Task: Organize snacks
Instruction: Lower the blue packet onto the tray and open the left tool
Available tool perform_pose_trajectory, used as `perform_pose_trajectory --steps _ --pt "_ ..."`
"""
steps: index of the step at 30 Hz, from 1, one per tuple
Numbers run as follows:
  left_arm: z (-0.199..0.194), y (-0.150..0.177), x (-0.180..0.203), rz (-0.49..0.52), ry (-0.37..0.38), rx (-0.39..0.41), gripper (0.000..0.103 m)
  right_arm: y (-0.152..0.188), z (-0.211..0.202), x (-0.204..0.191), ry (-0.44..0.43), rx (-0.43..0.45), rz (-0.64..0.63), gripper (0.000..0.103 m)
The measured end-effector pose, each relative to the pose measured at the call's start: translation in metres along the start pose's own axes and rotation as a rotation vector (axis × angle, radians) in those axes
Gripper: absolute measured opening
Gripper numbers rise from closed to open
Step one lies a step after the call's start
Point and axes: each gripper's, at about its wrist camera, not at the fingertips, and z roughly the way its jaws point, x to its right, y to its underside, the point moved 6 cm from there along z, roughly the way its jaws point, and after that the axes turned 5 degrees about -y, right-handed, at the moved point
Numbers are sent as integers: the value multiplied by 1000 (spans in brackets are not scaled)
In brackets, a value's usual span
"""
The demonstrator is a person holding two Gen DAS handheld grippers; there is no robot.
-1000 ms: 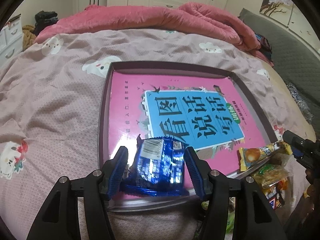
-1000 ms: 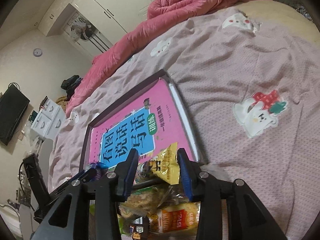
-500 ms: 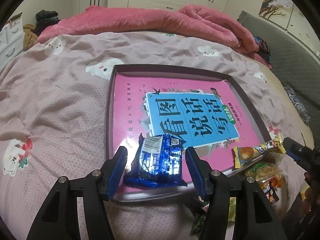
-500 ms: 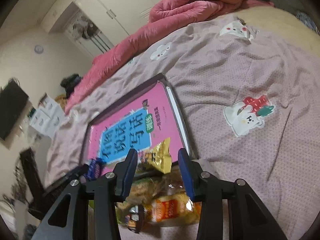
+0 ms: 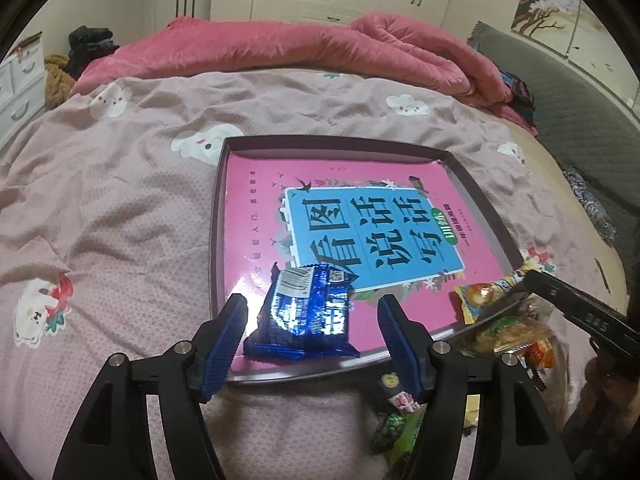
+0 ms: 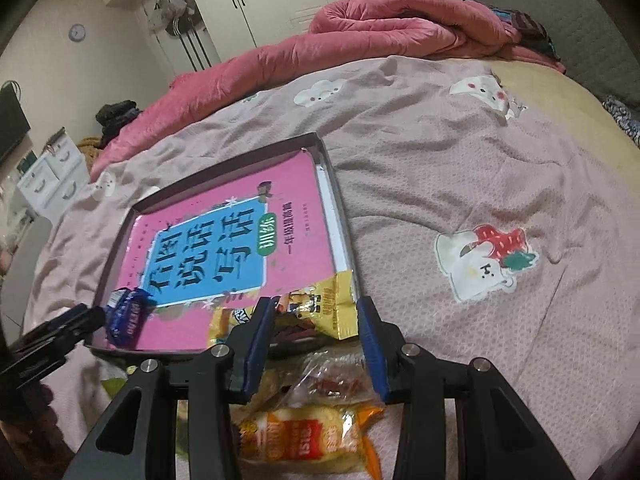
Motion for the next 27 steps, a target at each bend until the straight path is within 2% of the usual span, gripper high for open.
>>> perform_pose_trajectory --steps 5,10,14,27 --pt "-7 -1 4 5 7 7 71 -5 4 1 12 3 -15 42" --pt "-12 -2 5 3 11 12 73 -7 5 -5 -48 8 -22 42" --pt "-18 -3 5 -2 16 26 75 -7 2 -12 -55 11 -36 42" --pt "-40 -8 9 3 23 65 76 -21 -37 -16 -125 89 -10 43"
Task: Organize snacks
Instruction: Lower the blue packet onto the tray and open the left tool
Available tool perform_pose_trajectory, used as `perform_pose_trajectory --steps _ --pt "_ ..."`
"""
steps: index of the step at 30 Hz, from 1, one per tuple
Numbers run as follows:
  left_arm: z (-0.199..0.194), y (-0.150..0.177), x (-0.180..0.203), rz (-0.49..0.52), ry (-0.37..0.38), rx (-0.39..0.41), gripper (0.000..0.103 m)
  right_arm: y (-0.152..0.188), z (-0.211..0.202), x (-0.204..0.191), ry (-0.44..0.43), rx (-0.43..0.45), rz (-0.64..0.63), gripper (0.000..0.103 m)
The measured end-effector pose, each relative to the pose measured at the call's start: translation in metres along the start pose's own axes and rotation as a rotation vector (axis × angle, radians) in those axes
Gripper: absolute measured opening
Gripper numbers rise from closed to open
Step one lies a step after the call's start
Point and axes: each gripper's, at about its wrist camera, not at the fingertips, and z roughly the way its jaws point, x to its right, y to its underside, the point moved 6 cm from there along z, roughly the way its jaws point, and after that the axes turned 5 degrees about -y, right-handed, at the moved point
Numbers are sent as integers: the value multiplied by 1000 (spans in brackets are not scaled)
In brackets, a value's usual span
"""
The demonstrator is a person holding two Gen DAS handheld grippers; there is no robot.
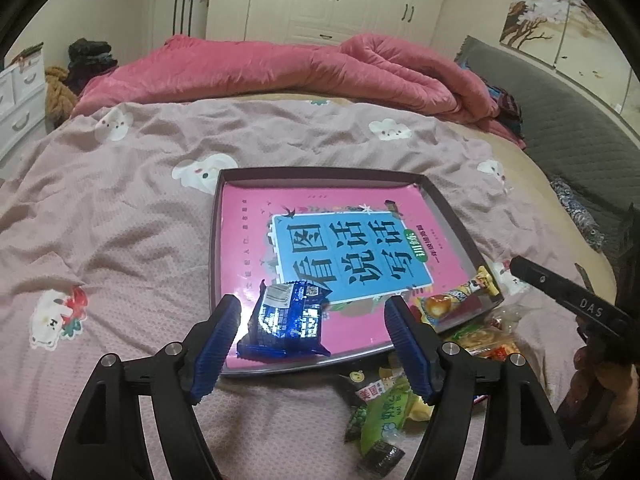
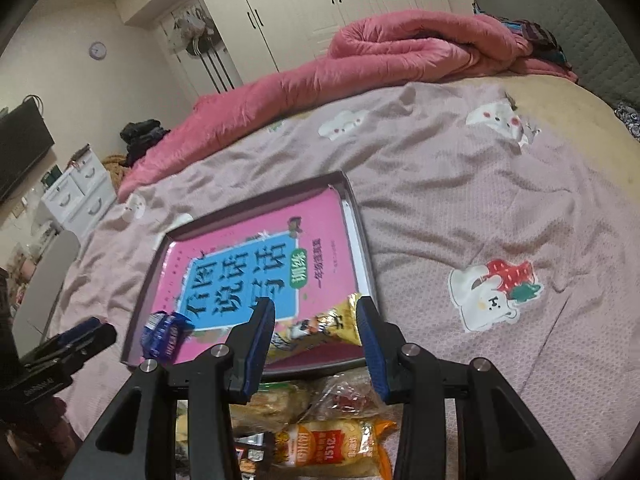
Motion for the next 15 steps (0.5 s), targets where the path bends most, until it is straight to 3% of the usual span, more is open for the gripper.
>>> perform_pose_trajectory --steps 3,15 --pt "-5 0 0 5 0 7 76 -3 -8 -5 -15 18 -11 48" --pt "-17 4 0 14 2 15 76 6 -30 -4 -16 37 -18 51"
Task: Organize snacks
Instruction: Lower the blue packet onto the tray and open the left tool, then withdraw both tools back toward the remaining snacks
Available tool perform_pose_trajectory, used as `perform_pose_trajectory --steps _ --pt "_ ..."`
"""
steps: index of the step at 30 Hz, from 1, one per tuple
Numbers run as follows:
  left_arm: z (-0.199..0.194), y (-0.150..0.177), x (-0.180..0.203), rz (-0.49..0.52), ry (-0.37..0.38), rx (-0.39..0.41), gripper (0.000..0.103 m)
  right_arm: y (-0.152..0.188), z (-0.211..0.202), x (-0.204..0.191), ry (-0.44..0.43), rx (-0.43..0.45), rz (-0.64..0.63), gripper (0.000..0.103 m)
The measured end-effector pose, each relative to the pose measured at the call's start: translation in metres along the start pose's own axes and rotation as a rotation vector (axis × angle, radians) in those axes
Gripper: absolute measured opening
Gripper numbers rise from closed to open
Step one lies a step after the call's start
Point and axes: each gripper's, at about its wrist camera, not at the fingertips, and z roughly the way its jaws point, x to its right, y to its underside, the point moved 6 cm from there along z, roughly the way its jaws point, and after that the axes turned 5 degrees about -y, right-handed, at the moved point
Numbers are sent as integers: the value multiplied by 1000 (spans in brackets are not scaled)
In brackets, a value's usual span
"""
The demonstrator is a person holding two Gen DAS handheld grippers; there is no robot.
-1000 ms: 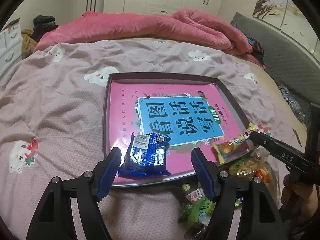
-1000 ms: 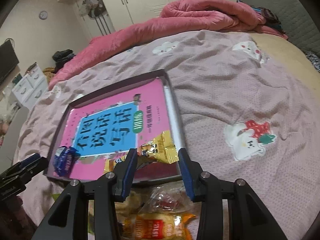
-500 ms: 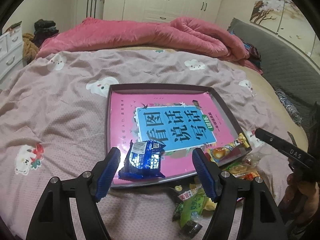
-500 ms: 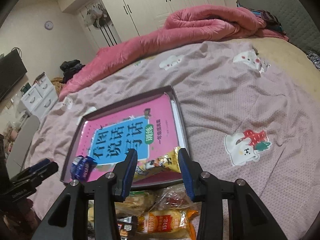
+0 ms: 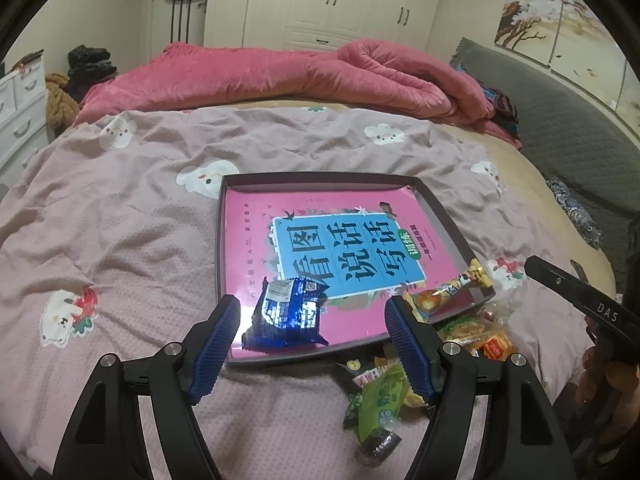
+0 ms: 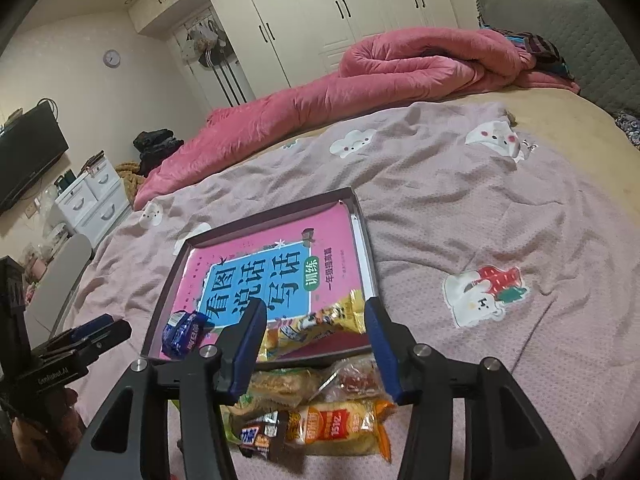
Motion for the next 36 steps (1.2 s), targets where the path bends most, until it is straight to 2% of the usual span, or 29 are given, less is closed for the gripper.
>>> perform_pose_trajectory --steps 9,16,28,36 --pt "-7 8 5 34 4 0 76 11 -10 -5 -2 3 -20 54" --pt "-11 20 10 51 21 -19 79 20 -13 -15 35 7 -101 56" --pt "-10 50 23 97 31 -80 82 31 -15 -15 35 -11 -100 59" --pt "-8 67 24 92 54 -132 83 37 -17 -11 45 -19 -96 62"
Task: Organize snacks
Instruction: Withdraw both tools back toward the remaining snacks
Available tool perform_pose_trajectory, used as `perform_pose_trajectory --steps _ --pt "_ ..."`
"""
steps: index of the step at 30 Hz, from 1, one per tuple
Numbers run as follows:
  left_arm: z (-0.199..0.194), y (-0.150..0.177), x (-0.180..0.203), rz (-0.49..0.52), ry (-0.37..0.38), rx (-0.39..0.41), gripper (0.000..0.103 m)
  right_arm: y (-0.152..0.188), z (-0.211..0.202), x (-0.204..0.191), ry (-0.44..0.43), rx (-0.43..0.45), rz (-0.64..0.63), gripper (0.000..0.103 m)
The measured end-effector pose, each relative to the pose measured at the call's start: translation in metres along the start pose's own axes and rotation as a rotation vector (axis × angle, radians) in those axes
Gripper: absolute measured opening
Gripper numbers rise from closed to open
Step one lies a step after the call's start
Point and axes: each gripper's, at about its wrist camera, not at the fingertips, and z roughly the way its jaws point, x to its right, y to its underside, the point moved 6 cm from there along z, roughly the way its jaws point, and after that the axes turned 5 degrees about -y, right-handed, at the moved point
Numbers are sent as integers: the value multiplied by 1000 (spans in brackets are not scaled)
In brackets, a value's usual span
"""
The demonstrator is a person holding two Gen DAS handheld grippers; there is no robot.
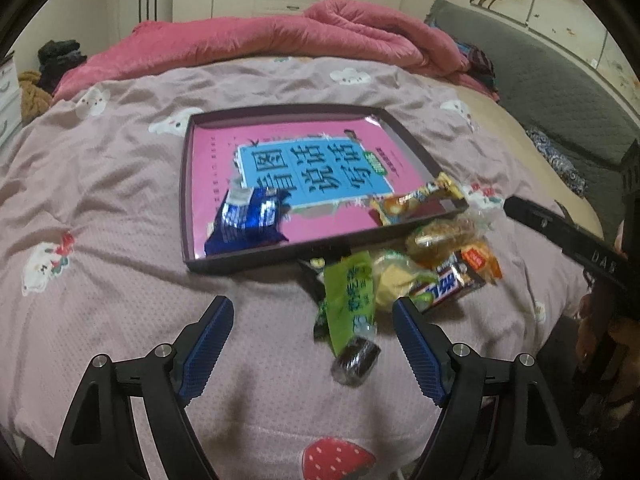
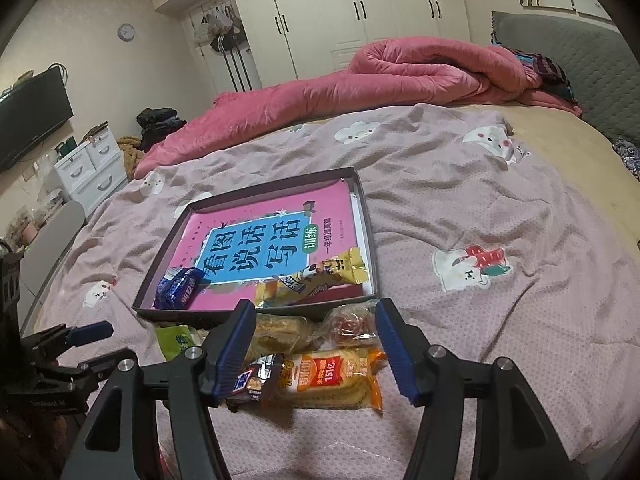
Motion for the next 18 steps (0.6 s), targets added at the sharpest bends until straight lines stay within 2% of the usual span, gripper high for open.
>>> perform_pose_trajectory --steps 13,18 --pt "13 23 12 19 46 -94 83 10 1 6 11 -28 19 62" --pt "16 28 18 37 53 -107 83 14 3 10 22 -42 30 63"
